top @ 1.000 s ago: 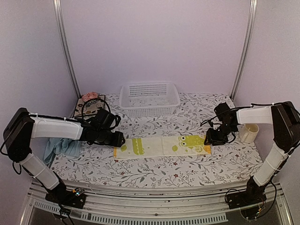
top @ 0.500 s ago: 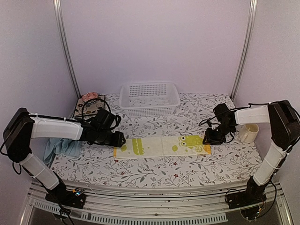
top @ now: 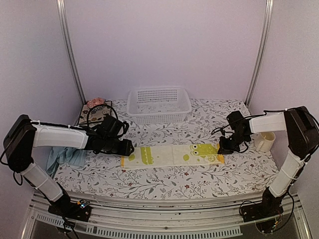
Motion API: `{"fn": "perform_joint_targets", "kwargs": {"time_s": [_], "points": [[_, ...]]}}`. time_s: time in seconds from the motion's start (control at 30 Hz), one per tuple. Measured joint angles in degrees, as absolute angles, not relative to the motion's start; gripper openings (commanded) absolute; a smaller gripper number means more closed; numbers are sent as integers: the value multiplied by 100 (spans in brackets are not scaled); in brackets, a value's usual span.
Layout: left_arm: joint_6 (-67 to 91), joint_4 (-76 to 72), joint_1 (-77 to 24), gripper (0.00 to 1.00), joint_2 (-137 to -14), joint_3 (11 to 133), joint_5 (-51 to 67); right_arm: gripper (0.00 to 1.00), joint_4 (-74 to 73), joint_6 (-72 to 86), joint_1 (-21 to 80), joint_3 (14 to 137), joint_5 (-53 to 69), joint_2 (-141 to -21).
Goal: Roll the towels
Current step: Pick up the towel from the center of the board, then fold the towel at the center of the board.
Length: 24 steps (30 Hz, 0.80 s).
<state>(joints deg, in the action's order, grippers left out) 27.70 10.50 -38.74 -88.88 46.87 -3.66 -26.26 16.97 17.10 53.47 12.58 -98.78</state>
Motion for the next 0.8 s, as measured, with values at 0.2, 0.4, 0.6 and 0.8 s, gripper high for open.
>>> {"fn": "perform_joint_targets", "kwargs": {"time_s": [0.2, 0.4, 0.6, 0.8], "points": [[2773, 1041, -3879, 49, -8888, 4689, -392, 2, -2832, 1686, 1651, 5435, 1100, -9817], [2818, 1055, -3881, 49, -8888, 4687, -482, 2, -3253, 1540, 1253, 5662, 954, -9365], [2880, 1085, -3885, 49, -8888, 4687, -554, 2, -3629, 1326, 1050, 5828, 915, -8923], [2877, 1168, -3885, 49, -8934, 4692, -648, 2, -3911, 974, 1083, 6097, 1441, -8853]]}}
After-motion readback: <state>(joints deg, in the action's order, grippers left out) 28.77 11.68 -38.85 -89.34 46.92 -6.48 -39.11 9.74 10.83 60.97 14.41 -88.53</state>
